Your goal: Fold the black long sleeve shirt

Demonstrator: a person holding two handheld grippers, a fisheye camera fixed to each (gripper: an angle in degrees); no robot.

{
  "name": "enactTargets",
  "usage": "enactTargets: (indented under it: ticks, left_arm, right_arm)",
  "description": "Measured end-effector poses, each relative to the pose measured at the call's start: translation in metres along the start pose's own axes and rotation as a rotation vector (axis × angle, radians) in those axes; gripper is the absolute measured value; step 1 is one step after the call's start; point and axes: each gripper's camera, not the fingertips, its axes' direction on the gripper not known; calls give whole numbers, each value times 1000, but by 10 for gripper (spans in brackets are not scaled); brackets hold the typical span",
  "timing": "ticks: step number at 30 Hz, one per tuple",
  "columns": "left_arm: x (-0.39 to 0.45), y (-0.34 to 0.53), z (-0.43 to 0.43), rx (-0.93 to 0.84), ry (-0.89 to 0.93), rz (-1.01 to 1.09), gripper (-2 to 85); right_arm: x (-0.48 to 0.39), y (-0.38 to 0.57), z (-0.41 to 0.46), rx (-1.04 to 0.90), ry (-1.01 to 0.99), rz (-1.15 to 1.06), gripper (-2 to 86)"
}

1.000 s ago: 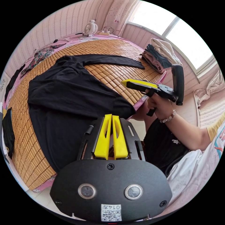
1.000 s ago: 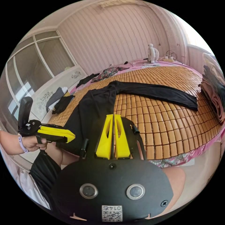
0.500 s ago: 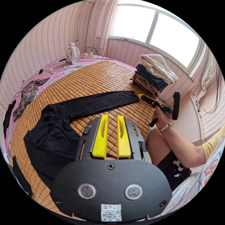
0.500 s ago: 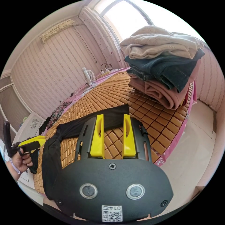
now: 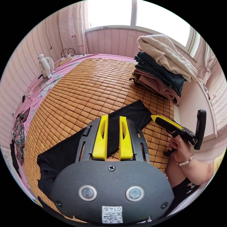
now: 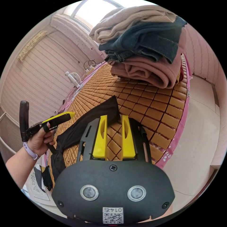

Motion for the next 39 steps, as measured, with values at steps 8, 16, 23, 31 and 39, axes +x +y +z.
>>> enactTargets:
  ticks: [8, 16, 23, 31, 39]
  left_arm:
    - [-11, -31, 66, -143, -29, -47, 67]
    - [-38, -20, 52, -163, 35, -97, 29]
    - [-74, 23, -44, 1, 52, -169, -3]
    - [-162, 180, -303, 396, -43, -267, -3]
    - [-198, 479, -405, 318, -168, -677, 7]
  right_arm:
    - [4, -12, 12, -116, -43, 3, 12]
    - [-6, -6, 5, -112, -90, -69, 8]
    - [-43, 17, -46, 109, -241, -257, 8]
    - [-176, 64, -132, 166, -727, -630, 11]
    - [-321, 206, -149, -291, -960, -1217, 39]
